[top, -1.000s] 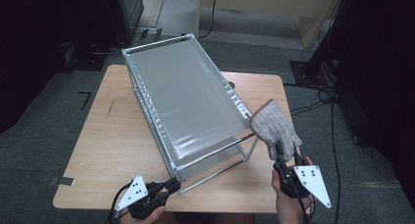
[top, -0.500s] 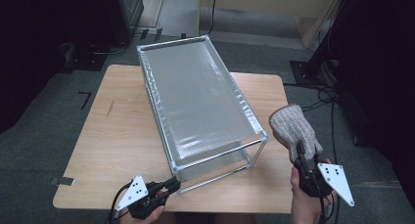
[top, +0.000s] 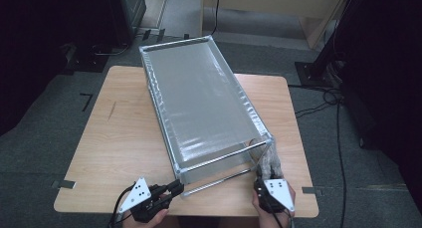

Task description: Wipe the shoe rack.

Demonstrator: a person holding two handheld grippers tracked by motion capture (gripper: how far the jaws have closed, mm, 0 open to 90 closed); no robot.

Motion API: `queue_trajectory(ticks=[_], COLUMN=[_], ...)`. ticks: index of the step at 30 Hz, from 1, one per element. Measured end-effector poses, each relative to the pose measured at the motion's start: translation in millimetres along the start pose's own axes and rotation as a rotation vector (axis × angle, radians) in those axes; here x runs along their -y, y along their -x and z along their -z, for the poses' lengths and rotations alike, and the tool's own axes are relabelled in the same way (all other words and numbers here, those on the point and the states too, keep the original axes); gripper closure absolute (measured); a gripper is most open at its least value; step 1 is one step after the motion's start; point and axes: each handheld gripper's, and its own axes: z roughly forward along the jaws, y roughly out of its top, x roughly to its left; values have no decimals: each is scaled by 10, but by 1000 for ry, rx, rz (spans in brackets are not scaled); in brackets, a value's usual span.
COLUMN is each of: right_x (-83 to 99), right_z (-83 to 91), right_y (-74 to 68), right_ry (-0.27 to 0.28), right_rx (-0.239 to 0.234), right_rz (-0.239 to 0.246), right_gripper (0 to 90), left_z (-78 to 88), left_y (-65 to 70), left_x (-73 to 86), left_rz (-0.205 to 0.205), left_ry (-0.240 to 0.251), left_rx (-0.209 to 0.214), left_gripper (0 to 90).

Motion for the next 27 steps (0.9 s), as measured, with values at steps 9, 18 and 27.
queue_trajectory(ticks=[9, 18, 27], right_x=[199, 225, 111], right_z=[-40, 30, -89], right_y=[-408, -822, -677], right_ry=[-60, -120, -161], right_rx=[-54, -415, -392], right_rz=[68, 191, 174], right_gripper=[653, 647, 639], left_z=[-39, -144, -137], left_y=[36, 150, 140], left_x=[2, 13, 17], left_rz=[-2, -18, -18], left_ry=[-1, -19, -23], left_rx=[1, 43, 49], left_gripper=[785, 786, 786])
